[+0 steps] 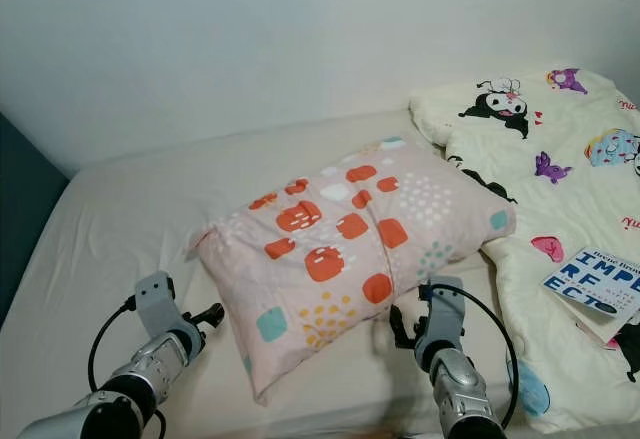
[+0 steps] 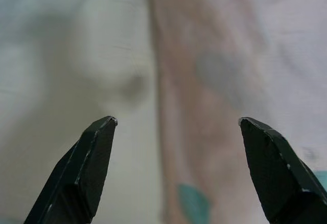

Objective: Clean up the room

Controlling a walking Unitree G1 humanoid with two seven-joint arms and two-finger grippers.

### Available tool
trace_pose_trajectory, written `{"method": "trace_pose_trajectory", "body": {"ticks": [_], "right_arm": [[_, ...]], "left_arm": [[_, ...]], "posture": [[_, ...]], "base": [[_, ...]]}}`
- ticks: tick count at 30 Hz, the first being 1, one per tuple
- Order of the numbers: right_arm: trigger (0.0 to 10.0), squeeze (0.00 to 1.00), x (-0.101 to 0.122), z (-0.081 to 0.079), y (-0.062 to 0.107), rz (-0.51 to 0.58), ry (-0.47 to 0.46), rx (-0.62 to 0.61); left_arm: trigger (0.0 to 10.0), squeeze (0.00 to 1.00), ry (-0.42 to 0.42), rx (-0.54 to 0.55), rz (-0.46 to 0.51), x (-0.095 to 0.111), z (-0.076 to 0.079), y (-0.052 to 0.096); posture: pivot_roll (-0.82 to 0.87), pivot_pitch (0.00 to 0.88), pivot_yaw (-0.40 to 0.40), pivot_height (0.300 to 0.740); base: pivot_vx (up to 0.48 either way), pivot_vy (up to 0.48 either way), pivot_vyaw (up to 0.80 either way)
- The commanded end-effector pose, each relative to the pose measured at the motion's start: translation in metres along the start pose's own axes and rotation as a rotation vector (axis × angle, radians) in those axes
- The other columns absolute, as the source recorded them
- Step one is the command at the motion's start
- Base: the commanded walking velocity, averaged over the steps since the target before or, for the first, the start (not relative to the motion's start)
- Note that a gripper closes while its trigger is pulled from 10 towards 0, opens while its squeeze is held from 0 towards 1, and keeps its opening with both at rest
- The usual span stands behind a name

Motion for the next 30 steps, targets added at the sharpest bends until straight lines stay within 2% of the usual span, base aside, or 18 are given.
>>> {"method": "trace_pose_trajectory", "body": {"ticks": [1,3,4,6,8,13,16,19,23,28,30], "right_arm": [[10.0,0.00,-0.009,-0.004,0.002,-0.013,-0.016,0.017],[10.0,0.00,-0.010,-0.004,0.005,-0.001,-0.021,0.036],[10.0,0.00,-0.010,-0.004,0.005,-0.001,-0.021,0.036],[10.0,0.00,-0.010,-0.006,0.008,0.012,-0.024,0.058],[10.0,0.00,-0.009,-0.009,0.011,0.030,-0.029,0.078],[10.0,0.00,-0.008,-0.013,0.015,0.053,-0.036,0.100],[10.0,0.00,-0.010,-0.018,0.021,0.069,-0.050,0.125],[10.0,0.00,-0.010,-0.019,0.023,0.074,-0.053,0.131],[10.0,0.00,-0.012,-0.024,0.030,0.082,-0.072,0.144],[10.0,0.00,-0.012,-0.027,0.033,0.087,-0.080,0.151],[10.0,0.00,-0.013,-0.030,0.035,0.092,-0.093,0.155]], "left_arm": [[10.0,0.00,0.046,-0.041,-0.020,-0.008,0.005,0.001],[10.0,0.00,0.138,-0.157,0.003,-0.004,0.023,0.000],[10.0,0.00,0.138,-0.157,0.003,-0.004,0.023,0.000],[10.0,0.00,0.183,-0.252,0.014,-0.002,0.037,0.001],[10.0,0.00,0.191,-0.293,0.019,-0.001,0.043,0.002],[10.0,0.00,0.157,-0.284,0.013,-0.003,0.044,0.002],[10.0,0.00,0.082,-0.208,0.023,-0.002,0.038,0.000],[10.0,0.00,0.071,-0.194,0.027,-0.001,0.037,0.000],[10.0,0.00,-0.006,-0.144,0.019,-0.002,0.037,-0.001],[10.0,0.00,0.008,-0.131,0.011,-0.002,0.038,-0.001],[10.0,0.00,0.118,-0.214,-0.008,-0.004,0.057,-0.001]], "posture": [[-0.19,0.226,0.113,0.681],[-0.19,0.237,0.117,0.671],[-0.19,0.237,0.117,0.671],[-0.20,0.263,0.121,0.661],[-0.21,0.276,0.125,0.651],[-0.22,0.289,0.130,0.646],[-0.22,0.318,0.143,0.646],[-0.22,0.324,0.145,0.646],[-0.22,0.342,0.152,0.646],[-0.22,0.360,0.161,0.646],[-0.21,0.366,0.166,0.646]], "base": [[0.000,0.000,0.00],[0.000,0.000,0.00],[0.000,0.000,0.00],[0.000,0.000,0.00],[0.000,0.000,0.00],[0.000,0.000,0.00],[0.000,0.000,0.00],[0.000,0.000,0.00],[0.000,0.000,0.00],[0.000,0.000,0.00],[0.000,0.000,0.00]]}}
Point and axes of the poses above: a point about 5 cm out from each wrist's last joint towards the gripper, its own y axis pointing back from the gripper into the wrist, its own x axis along the axis of the wrist's last joint, z = x × y, the point moved 3 cm from there along -y, pointing out of the wrist towards the gripper, and after that the axes turned 15 degrees about -y, right-handed, at the moved point
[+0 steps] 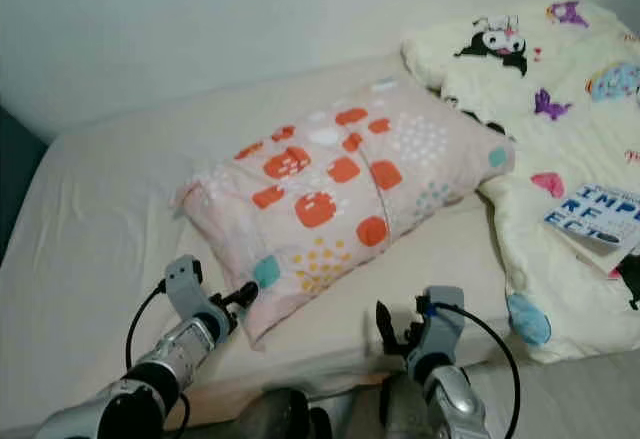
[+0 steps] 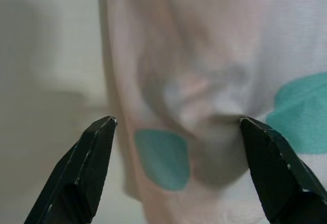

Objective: Clean up the room

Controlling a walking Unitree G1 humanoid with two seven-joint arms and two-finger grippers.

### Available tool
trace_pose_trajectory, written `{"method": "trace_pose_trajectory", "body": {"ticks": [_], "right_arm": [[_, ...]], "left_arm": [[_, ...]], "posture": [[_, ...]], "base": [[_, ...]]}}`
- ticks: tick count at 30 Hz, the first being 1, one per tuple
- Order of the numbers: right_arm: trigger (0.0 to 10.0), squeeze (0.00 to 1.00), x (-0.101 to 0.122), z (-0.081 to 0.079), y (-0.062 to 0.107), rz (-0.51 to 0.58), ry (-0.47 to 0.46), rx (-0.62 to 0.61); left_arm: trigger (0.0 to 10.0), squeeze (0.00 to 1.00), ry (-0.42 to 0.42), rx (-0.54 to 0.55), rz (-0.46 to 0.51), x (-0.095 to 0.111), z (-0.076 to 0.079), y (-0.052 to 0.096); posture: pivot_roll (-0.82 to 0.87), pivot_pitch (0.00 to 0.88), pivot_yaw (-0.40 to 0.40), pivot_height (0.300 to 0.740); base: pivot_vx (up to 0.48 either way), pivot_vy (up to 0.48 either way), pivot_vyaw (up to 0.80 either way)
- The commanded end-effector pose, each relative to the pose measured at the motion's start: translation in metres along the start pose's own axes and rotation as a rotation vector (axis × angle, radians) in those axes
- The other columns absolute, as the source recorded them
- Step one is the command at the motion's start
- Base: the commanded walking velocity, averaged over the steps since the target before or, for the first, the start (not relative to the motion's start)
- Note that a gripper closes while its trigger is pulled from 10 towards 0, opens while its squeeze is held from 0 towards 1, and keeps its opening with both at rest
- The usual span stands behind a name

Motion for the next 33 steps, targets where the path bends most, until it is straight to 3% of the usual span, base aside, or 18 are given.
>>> {"method": "trace_pose_trajectory", "body": {"ticks": [1,2,3,6,10,17,23,27,29,33], "right_arm": [[10.0,0.00,-0.011,-0.003,0.004,-0.029,-0.032,-0.002],[10.0,0.00,-0.011,-0.005,0.005,-0.028,-0.038,-0.003],[10.0,0.00,-0.011,-0.005,0.005,-0.028,-0.038,-0.003],[10.0,0.00,-0.011,-0.008,0.008,-0.028,-0.046,-0.007],[10.0,0.00,-0.011,-0.009,0.010,-0.028,-0.052,-0.011],[10.0,0.00,-0.012,-0.009,0.013,-0.032,-0.055,-0.014],[10.0,0.00,-0.011,-0.013,0.016,-0.032,-0.062,-0.014],[10.0,0.00,-0.010,-0.013,0.017,-0.030,-0.064,-0.015],[10.0,0.00,-0.010,-0.014,0.017,-0.029,-0.064,-0.016],[10.0,0.00,-0.007,-0.014,0.018,-0.024,-0.066,-0.015]], "left_arm": [[10.0,0.00,0.078,-0.042,-0.046,-0.014,0.009,0.001],[10.0,0.00,0.133,-0.098,-0.045,-0.015,0.020,0.000],[10.0,0.00,0.133,-0.098,-0.045,-0.015,0.020,0.000],[10.0,0.00,0.304,-0.232,-0.015,-0.011,0.044,0.000],[10.0,0.00,0.400,-0.293,0.005,-0.008,0.054,0.000],[10.0,0.00,0.436,-0.331,0.015,-0.007,0.062,0.001],[10.0,0.00,0.383,-0.269,0.048,-0.001,0.060,-0.002],[10.0,0.00,0.393,-0.269,0.066,0.004,0.064,-0.004],[10.0,0.00,0.403,-0.285,0.080,0.009,0.069,-0.004],[10.0,0.00,0.513,-0.387,0.152,0.031,0.093,-0.005]], "posture": [[-0.21,0.366,0.166,0.646],[-0.21,0.373,0.171,0.646],[-0.21,0.373,0.171,0.646],[-0.22,0.381,0.174,0.646],[-0.22,0.389,0.175,0.646],[-0.22,0.391,0.175,0.646],[-0.23,0.399,0.176,0.646],[-0.23,0.404,0.177,0.646],[-0.23,0.404,0.178,0.646],[-0.24,0.403,0.179,0.646]], "base": [[0.000,0.000,0.00],[0.000,0.000,0.00],[0.000,0.000,0.00],[0.000,0.000,0.00],[0.000,0.000,0.00],[0.000,0.000,0.00],[0.000,0.000,0.00],[0.000,0.000,0.00],[0.000,0.000,0.00],[0.000,0.000,0.00]]}}
Point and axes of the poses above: a point about 5 cm out from each wrist's last joint towards the gripper, its own y axis pointing back from the gripper into the wrist, its own x axis along the axis of the wrist's last joint, z = x × y, the point moved 3 cm from there along -y, pointing out of the wrist towards the gripper, and after that the axes turned 15 degrees about -y, right-handed, at the moved point
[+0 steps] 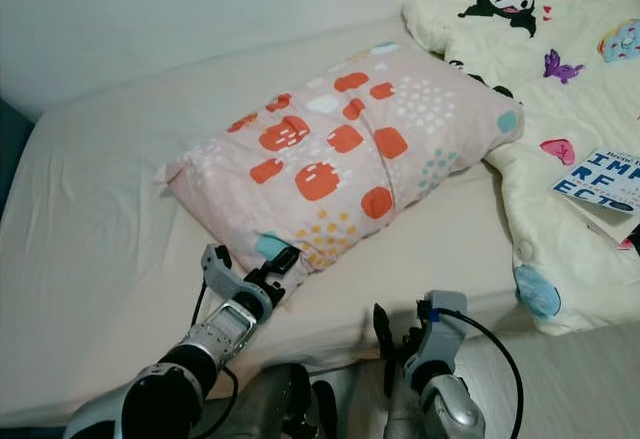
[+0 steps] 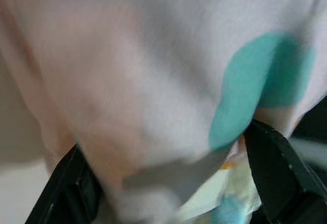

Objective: Clean up the room

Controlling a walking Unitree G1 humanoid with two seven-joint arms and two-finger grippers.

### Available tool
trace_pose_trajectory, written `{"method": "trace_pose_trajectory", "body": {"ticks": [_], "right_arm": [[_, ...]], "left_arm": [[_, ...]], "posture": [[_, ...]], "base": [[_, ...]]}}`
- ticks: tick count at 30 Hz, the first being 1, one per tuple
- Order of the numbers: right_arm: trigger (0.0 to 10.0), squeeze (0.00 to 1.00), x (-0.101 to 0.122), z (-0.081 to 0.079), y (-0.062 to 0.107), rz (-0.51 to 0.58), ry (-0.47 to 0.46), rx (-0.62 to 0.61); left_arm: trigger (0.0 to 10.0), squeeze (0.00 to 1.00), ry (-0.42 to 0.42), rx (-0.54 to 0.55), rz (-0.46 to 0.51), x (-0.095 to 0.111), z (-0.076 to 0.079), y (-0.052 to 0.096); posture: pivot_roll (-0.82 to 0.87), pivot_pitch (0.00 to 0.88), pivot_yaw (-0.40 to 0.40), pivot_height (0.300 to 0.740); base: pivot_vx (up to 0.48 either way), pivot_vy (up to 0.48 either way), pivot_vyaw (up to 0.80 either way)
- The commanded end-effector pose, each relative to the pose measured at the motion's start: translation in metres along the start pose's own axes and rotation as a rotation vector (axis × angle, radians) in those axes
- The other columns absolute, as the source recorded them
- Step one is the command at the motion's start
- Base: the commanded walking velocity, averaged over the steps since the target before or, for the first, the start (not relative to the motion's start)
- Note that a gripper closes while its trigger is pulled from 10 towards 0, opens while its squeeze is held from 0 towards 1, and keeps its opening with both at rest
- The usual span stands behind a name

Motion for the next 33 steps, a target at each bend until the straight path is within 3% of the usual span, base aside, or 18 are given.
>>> {"method": "trace_pose_trajectory", "body": {"ticks": [1,7,10,11,14,33], "right_arm": [[10.0,0.00,-0.012,0.001,0.006,-0.038,-0.034,-0.016],[10.0,0.00,-0.011,-0.001,0.007,-0.037,-0.036,-0.011],[10.0,0.00,-0.011,-0.002,0.007,-0.037,-0.037,-0.010],[10.0,0.00,-0.011,-0.002,0.008,-0.036,-0.037,-0.011],[10.0,0.00,-0.011,-0.002,0.009,-0.033,-0.039,-0.014],[10.0,0.00,-0.007,-0.003,0.007,-0.022,-0.043,-0.012]], "left_arm": [[10.0,0.00,0.052,-0.039,0.013,-0.005,0.009,-0.002],[10.0,0.00,0.051,-0.067,0.041,0.003,0.021,-0.008],[9.8,0.00,-0.010,-0.038,0.020,0.001,0.018,-0.008],[0.0,0.00,-0.040,-0.018,0.004,-0.002,0.015,-0.007],[0.0,0.00,-0.085,0.004,-0.020,-0.007,0.011,-0.004],[0.0,0.00,-0.055,0.009,0.020,0.002,0.013,-0.007]], "posture": [[-0.24,0.403,0.179,0.646],[-0.24,0.404,0.183,0.646],[-0.25,0.405,0.186,0.646],[-0.24,0.406,0.187,0.646],[-0.24,0.407,0.190,0.646],[-0.24,0.396,0.191,0.646]], "base": [[0.000,0.000,0.00],[0.000,0.000,0.00],[0.000,0.000,0.00],[0.000,0.000,0.00],[0.000,0.000,0.00],[0.000,0.000,0.00]]}}
Point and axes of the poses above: a point about 5 cm out from each wrist's last joint towards the gripper, its own y axis pointing back from the gripper into the wrist, its own x axis along the axis of the wrist's last joint, z = x × y, the point moved 3 cm from there along -y, pointing out of the wrist towards the gripper, and after that the axes turned 15 degrees about -y, right-handed, at the moved point
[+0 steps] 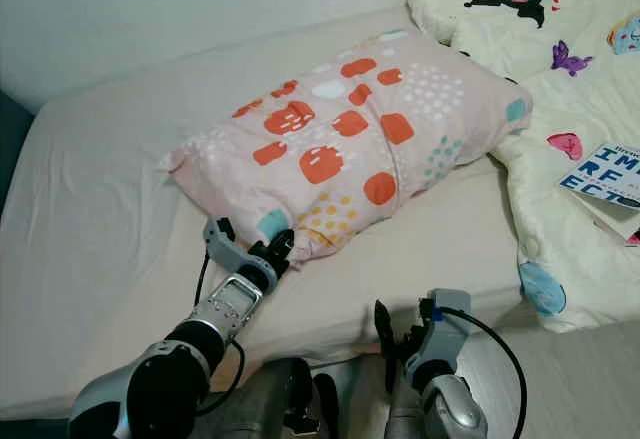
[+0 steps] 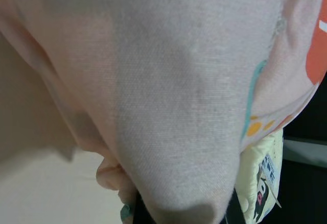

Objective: Clean up the room

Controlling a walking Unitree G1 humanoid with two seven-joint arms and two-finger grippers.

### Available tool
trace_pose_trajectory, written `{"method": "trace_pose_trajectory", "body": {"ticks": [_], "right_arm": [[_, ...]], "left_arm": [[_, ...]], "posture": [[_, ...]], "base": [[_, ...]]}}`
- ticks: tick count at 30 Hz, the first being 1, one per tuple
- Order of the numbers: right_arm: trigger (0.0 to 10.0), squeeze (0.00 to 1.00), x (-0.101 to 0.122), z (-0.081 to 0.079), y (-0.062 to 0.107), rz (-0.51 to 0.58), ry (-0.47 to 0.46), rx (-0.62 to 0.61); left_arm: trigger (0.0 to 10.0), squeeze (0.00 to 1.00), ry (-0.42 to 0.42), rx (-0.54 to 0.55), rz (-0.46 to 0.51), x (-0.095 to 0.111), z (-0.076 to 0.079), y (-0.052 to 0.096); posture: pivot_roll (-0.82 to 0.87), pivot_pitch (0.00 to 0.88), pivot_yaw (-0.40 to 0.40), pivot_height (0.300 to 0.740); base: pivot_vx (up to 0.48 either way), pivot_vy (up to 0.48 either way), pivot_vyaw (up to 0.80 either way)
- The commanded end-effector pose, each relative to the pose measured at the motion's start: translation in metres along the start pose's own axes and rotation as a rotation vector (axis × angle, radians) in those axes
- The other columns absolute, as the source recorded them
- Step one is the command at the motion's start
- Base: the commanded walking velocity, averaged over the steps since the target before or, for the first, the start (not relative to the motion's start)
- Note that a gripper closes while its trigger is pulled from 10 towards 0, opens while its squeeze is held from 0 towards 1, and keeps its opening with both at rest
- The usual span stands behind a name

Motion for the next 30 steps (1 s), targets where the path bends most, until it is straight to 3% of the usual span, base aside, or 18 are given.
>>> {"method": "trace_pose_trajectory", "body": {"ticks": [1,2,3,4,5,6,10,11,12,14,15,16,22,30], "right_arm": [[10.0,0.00,-0.011,0.001,0.003,-0.033,-0.032,-0.010],[10.0,0.00,-0.012,0.002,0.001,-0.041,-0.025,-0.011],[10.0,0.00,-0.012,0.002,0.001,-0.041,-0.025,-0.011],[10.0,0.00,-0.014,0.003,-0.001,-0.049,-0.021,-0.015],[10.0,0.00,-0.014,0.003,-0.001,-0.049,-0.021,-0.015],[10.0,0.00,-0.015,0.004,-0.003,-0.058,-0.018,-0.018],[10.0,0.00,-0.016,0.005,-0.006,-0.067,-0.010,-0.018],[10.0,0.00,-0.016,0.007,-0.010,-0.070,-0.024,-0.013],[10.0,0.00,-0.016,0.007,-0.010,-0.070,-0.024,-0.013],[10.0,0.00,-0.015,0.008,-0.015,-0.073,-0.038,-0.003],[10.0,0.00,-0.015,0.008,-0.015,-0.073,-0.038,-0.003],[10.0,0.00,-0.014,0.007,-0.020,-0.075,-0.043,0.009],[10.0,0.00,-0.010,0.005,-0.027,-0.080,-0.036,0.026],[10.0,0.00,-0.005,-0.002,-0.038,-0.094,-0.011,0.067]], "left_arm": [[0.0,0.00,0.041,0.007,-0.005,-0.008,0.003,0.001],[0.0,0.00,0.012,-0.051,0.037,0.006,0.015,-0.006],[0.0,0.00,0.012,-0.051,0.037,0.006,0.015,-0.006],[0.0,0.00,-0.024,-0.103,0.075,0.019,0.025,-0.010],[0.0,0.00,-0.024,-0.103,0.075,0.019,0.025,-0.010],[0.0,0.00,-0.063,-0.146,0.125,0.037,0.032,-0.013],[0.0,0.00,-0.103,-0.178,0.180,0.058,0.035,-0.014],[0.0,0.00,-0.139,-0.170,0.223,0.075,0.028,-0.012],[0.0,0.00,-0.139,-0.170,0.223,0.075,0.028,-0.012],[0.0,0.00,-0.180,-0.140,0.289,0.102,0.011,-0.005],[0.0,0.00,-0.180,-0.140,0.289,0.102,0.011,-0.005],[0.0,0.00,-0.185,-0.116,0.324,0.114,0.001,0.001],[0.0,0.00,-0.176,-0.082,0.373,0.127,-0.012,0.008],[0.0,0.00,-0.253,-0.012,0.424,0.143,-0.030,0.020]], "posture": [[-0.24,0.392,0.191,0.646],[-0.23,0.359,0.188,0.646],[-0.23,0.359,0.188,0.646],[-0.23,0.354,0.188,0.646],[-0.23,0.354,0.188,0.646],[-0.22,0.334,0.185,0.646],[-0.21,0.319,0.184,0.646],[-0.19,0.271,0.173,0.651],[-0.19,0.271,0.173,0.651],[-0.18,0.250,0.168,0.661],[-0.18,0.250,0.168,0.661],[-0.18,0.223,0.157,0.666],[-0.17,0.185,0.138,0.676],[-0.17,0.135,0.122,0.696]], "base": [[0.000,0.000,0.00],[0.000,0.000,0.00],[0.000,0.000,0.00],[0.000,0.000,0.00],[0.000,0.000,0.00],[0.000,0.000,0.00],[0.000,0.000,0.00],[0.000,0.000,0.00],[0.000,0.000,0.00],[0.000,0.000,0.00],[0.000,0.000,0.00],[0.000,0.000,0.00],[0.000,0.000,0.00],[0.000,0.000,0.00]]}}
Point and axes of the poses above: a point about 5 cm out from each wrist's last joint towards the gripper, its own y axis pointing back from the gripper into the wrist, its own x axis along the axis of the wrist's last joint, z = x × y, the point moved 3 cm from there along -y, pointing out of the wrist towards the gripper, and after that the axes turned 15 degrees about -y, right-handed, at the moved point
